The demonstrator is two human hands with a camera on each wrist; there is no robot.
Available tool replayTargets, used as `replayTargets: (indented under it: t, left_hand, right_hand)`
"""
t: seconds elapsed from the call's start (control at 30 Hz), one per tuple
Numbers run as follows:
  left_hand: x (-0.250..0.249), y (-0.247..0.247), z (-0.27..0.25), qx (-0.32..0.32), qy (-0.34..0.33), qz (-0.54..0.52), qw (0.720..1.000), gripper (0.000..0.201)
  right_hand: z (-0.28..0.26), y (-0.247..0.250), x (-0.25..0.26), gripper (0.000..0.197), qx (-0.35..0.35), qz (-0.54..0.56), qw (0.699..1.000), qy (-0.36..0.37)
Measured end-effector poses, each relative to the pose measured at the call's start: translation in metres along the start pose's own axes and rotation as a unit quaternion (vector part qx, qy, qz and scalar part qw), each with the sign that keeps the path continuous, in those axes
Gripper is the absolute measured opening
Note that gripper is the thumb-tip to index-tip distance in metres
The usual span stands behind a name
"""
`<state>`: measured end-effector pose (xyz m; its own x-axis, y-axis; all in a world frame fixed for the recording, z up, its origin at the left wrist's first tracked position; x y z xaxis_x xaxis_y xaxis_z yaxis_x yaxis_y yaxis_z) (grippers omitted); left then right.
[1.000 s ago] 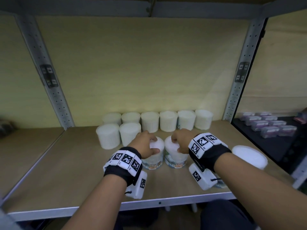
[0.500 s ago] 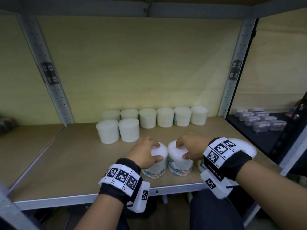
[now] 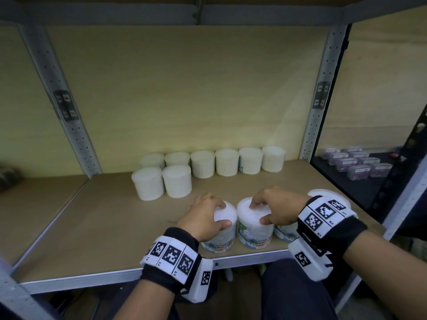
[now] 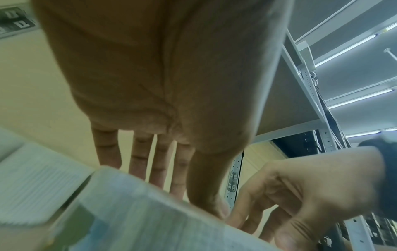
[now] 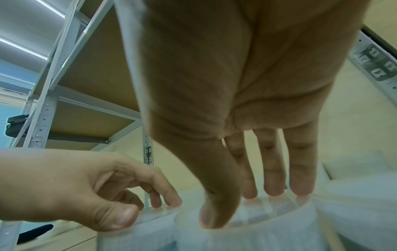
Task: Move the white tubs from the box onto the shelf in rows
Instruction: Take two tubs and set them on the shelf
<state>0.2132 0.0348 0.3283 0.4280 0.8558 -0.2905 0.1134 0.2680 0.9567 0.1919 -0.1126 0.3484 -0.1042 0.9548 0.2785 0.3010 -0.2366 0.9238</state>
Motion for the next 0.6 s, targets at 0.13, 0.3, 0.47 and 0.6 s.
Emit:
replayTargets:
  t: [0.13, 0.3, 0.47, 0.6]
  left_hand:
    - [0.0, -0.001, 0.0, -0.004, -0.001, -0.007, 1.0, 0.05]
    - [0.0, 0.002, -0.002, 0.001, -0.006, -0.015, 1.0, 0.047]
    - [0.011, 0.027, -0.003, -0.048, -0.014, -0.051, 0.997, 0.036]
    - [0.041, 0.05, 0.002, -0.084, 0.018, -0.049, 0.995, 0.035]
  right_hand:
    - [0.003, -0.001, -0.003, 0.051, 0.002, 0.003, 1.0, -0.001]
    - [0.005, 0.002, 0.001, 0.046, 0.023, -0.005, 1.0, 0.001]
    - [0.021, 0.019, 0.026, 0.038, -0.02, 0.024, 0.999, 0.038]
    - [0.037, 0.036, 0.059, 0.032, -0.065, 0.074, 0.992, 0.082]
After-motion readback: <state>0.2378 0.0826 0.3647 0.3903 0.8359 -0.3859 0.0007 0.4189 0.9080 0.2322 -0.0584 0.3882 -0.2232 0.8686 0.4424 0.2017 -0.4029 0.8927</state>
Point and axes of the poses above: each hand's wrist, its own z-axis towards the middle knuckle, its own y-axis out of the back of the hand, x = y × z, the point moved 9 cm from there along z, towards the middle knuckle, and after that the axes turned 10 degrees about z, right-handed, at the moved point
